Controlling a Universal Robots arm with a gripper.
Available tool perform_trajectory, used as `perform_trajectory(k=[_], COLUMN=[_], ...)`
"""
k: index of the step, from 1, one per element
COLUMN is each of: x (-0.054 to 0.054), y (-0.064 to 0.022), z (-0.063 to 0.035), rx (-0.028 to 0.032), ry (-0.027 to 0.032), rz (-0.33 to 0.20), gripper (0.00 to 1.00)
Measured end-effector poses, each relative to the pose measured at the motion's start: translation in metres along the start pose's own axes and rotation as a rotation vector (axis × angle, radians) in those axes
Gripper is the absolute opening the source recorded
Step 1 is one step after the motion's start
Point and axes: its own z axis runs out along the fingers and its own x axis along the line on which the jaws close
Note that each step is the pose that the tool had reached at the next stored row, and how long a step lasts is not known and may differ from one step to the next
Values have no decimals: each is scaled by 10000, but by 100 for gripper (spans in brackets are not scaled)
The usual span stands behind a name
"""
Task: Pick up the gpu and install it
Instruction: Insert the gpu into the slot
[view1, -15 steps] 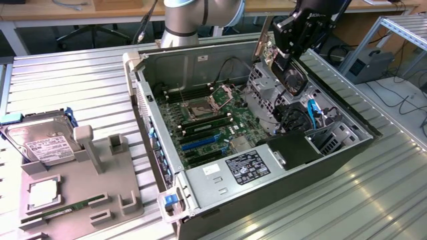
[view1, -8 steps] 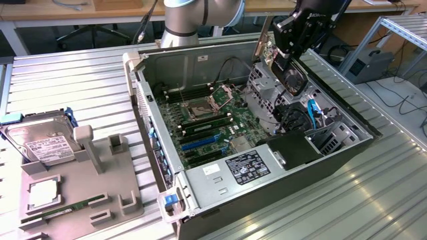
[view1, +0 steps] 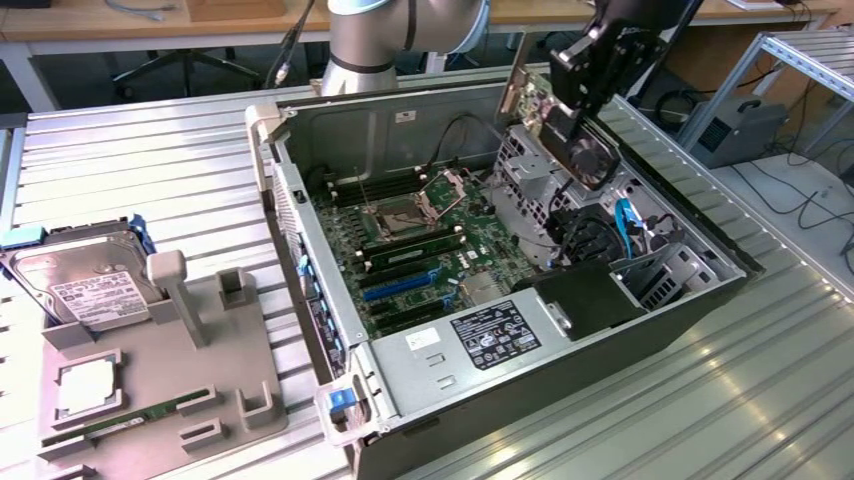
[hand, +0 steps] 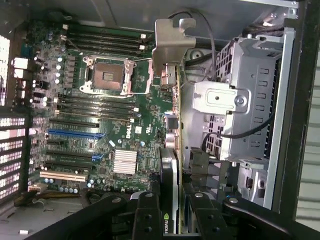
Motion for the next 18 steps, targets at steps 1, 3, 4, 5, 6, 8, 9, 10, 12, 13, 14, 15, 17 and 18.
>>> perform_trajectory(k=[1,3,4,5,6,8,9,10,12,13,14,15,17,18], x=[0,0,0,0,0,0,0,0,0,0,0,0,0,0], y=[0,0,0,0,0,0,0,0,0,0,0,0,0,0], z=[0,0,0,1,1,2,2,3,3,3,3,3,3,3], rx=[-4,-14,-19,-32,-44,-56,-62,-71,-88,-93,-98,-106,-122,-129], ry=[6,23,31,51,71,87,97,111,139,147,156,171,194,205], rz=[-155,-563,-770,-1261,-1755,-2175,-2419,-2779,-3460,-3649,-3880,-4243,-4841,-5120], gripper=[27,27,27,27,27,27,27,27,27,27,27,27,27,27])
